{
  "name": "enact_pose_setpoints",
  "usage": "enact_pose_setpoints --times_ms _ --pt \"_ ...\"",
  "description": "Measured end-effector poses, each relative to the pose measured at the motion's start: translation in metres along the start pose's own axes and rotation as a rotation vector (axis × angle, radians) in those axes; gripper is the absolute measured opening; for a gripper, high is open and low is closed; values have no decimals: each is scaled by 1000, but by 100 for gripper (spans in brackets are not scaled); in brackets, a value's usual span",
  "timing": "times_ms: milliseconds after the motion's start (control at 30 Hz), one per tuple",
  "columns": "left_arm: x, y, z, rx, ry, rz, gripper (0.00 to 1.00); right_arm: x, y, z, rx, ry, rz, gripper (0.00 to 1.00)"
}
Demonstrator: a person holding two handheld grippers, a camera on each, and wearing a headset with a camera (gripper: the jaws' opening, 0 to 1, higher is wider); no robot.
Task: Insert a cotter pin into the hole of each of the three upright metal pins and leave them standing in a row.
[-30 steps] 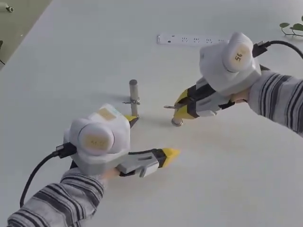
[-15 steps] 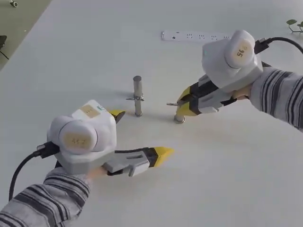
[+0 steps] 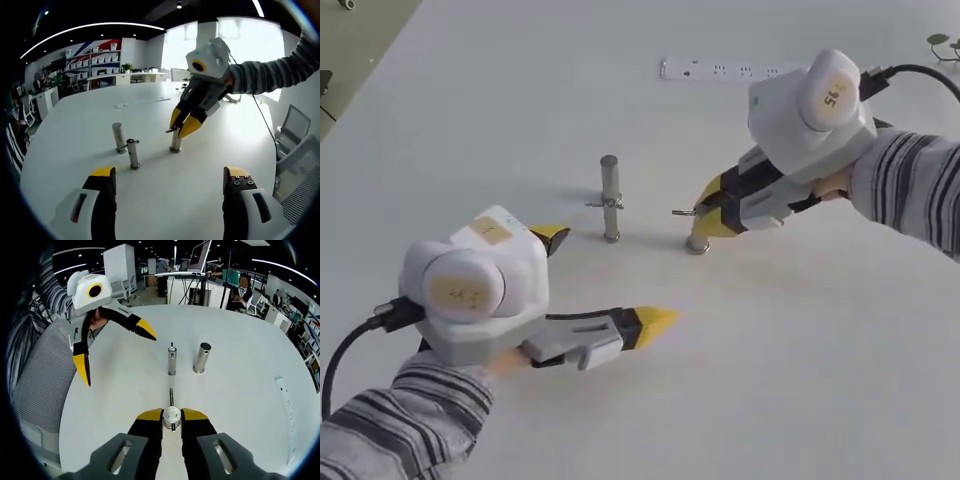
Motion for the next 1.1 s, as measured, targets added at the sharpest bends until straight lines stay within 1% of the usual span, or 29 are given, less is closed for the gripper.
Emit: enact_pose_setpoints --times_ms 167,367,500,600,667,733,800,867,933,967,1000,1033,1067,1100 --pt "-1 0 0 0 0 4 89 0 0 -1 -4 0 -4 8" --pt "-2 2 1 -5 -2 7 89 2 2 0 -2 5 13 8" --pt "-2 2 1 -6 -2 6 89 2 2 0 3 5 10 8" --pt "-2 1 0 -4 -2 8 89 2 1 -1 -24 1 5 9" --pt "-3 1 0 -3 1 10 89 1 1 -1 -13 4 9 9" --pt "-3 1 0 -3 0 11 89 1 1 -1 -21 13 9 9" --pt "-3 1 0 -3 -3 10 89 -1 -1 -2 -8 32 3 13" --pt "-3 1 1 -3 -4 10 89 -2 -2 -3 8 41 12 18" --pt "-3 1 1 -3 -5 9 89 -3 0 -3 30 52 26 22" --pt "-3 1 1 -3 -4 8 89 -3 1 -4 42 70 31 23" --pt "-3 1 0 -2 -1 7 90 -2 1 -7 82 113 47 24" --pt "-3 1 0 -2 3 6 90 -2 0 -10 105 131 53 26" --pt "-4 1 -1 -3 4 4 90 -1 1 -13 131 160 68 28" --pt "-4 1 -1 -1 5 2 91 0 2 -16 141 174 87 30"
Point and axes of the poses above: the centre of the closed fingertips' face, and the gripper's own axes: x roughly forward along the fingers, y roughly to its right, z roughly out of its underside, the point moved 10 cm from there along -x, roughly backward along the fingers, and after that the axes turned 9 degrees about y, right-handed, at the moved point
